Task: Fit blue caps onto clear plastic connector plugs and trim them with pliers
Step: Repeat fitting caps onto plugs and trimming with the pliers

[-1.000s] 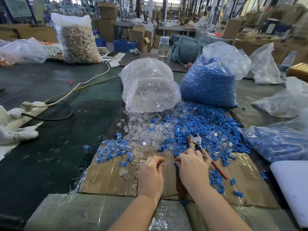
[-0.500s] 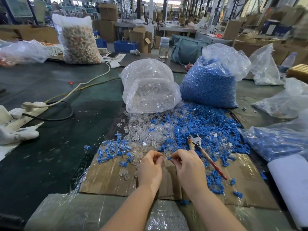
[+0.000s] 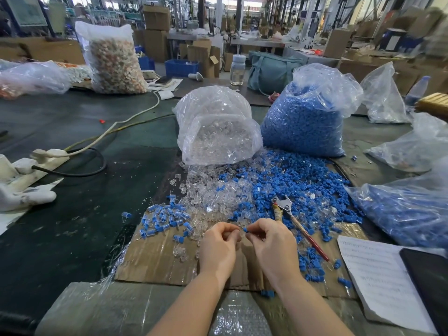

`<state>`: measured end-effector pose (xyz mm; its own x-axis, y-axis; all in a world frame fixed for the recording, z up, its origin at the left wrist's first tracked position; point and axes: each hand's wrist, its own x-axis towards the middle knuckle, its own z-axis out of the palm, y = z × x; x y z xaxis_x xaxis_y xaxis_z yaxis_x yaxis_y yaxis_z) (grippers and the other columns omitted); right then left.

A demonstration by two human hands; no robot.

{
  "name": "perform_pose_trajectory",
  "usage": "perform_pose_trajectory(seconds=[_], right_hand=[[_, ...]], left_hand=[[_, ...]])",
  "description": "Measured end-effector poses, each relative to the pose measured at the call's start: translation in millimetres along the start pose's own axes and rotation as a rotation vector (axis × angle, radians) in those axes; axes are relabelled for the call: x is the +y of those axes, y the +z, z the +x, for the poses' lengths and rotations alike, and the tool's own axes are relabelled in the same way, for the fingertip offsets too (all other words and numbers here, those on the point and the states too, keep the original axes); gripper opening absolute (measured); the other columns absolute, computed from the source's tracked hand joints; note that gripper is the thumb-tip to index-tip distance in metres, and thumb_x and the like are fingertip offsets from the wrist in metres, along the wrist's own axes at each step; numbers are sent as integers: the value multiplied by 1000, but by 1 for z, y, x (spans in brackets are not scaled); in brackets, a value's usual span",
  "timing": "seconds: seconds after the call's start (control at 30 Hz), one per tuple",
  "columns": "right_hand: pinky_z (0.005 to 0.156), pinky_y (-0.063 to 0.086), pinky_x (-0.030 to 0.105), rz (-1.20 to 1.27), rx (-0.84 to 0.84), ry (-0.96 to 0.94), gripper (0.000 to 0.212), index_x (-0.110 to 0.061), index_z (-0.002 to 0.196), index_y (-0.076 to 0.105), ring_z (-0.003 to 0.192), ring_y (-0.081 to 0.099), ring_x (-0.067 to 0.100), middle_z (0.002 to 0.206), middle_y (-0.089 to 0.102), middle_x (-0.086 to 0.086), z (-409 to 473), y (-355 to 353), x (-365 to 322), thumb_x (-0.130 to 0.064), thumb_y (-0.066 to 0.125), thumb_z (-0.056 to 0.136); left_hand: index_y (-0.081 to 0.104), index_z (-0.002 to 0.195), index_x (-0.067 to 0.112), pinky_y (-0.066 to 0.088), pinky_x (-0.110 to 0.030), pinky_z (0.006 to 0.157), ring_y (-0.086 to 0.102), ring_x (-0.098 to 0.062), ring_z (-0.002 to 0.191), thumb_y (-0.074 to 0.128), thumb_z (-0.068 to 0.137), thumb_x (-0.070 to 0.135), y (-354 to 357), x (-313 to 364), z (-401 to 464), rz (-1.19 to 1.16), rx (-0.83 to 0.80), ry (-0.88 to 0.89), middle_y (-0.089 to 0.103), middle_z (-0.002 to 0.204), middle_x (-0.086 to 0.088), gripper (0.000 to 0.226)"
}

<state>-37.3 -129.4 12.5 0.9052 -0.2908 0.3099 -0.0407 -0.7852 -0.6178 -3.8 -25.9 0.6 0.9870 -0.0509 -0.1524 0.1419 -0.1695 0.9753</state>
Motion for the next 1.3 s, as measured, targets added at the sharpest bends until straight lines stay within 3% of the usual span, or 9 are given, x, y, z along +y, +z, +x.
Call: perform_pose_trajectory(seconds=[0.37,0.53,0.63,0.73,0.87,1.0,1.17,1.3], right_hand=[[82,47,31,15,-22,15,6,-18,88,71,85,56,11,81,64,-9,-4,-1,-2,-16,66,86],[83,47,31,26,-47,18,9,-18,91,71,86,57,11,85,67,-7,-4,-1,-3,-17,63,88],[78,45,26,3,-21,-1,7,-19,87,69,82,54,10,79,62,-9,-4,-2,-4,-17,62,88],[75,42,23,-13,4,-16,5,-18,85,68,79,52,10,76,58,-10,-5,-2,-5,-16,63,87],[79,50,30,93,-16,38,5,-18,89,70,83,59,11,81,66,-7,-3,-4,-2,-16,67,85],[83,51,30,191,-47,77,20,-20,100,69,86,59,9,86,65,-9,-2,-6,2,-12,72,81],[79,51,29,203,-115,29,24,-24,100,70,81,55,7,85,59,-13,2,-9,2,-10,71,80],[75,51,25,196,-128,-13,17,-24,92,72,78,54,3,83,59,-13,2,-9,4,-11,69,82]], left_hand=[[63,84,21,56,-31,69,65,-18,73,59,89,8,1,4,-3,21,-3,19,67,78,-4,15],[64,86,21,54,-28,66,64,-16,72,58,89,7,0,3,-5,29,-27,26,67,78,-3,15],[64,82,26,47,-15,60,62,-8,72,59,89,9,1,3,-8,99,-44,95,66,77,6,19],[62,79,31,45,-10,61,61,-2,73,59,89,10,0,4,-9,125,-47,140,66,77,10,23],[66,85,19,52,-25,65,62,-14,70,58,89,7,-2,7,-10,-9,-56,62,68,78,-2,15],[65,84,18,54,-34,69,64,-20,74,55,91,5,-3,9,-9,-80,-47,-7,69,80,-8,17],[65,87,15,53,-35,71,61,-18,71,55,91,6,-4,10,-8,-88,-70,-29,69,81,-10,14],[65,86,15,51,-27,63,60,-14,67,54,92,5,-5,11,-9,-98,-83,-40,67,78,-8,16]])
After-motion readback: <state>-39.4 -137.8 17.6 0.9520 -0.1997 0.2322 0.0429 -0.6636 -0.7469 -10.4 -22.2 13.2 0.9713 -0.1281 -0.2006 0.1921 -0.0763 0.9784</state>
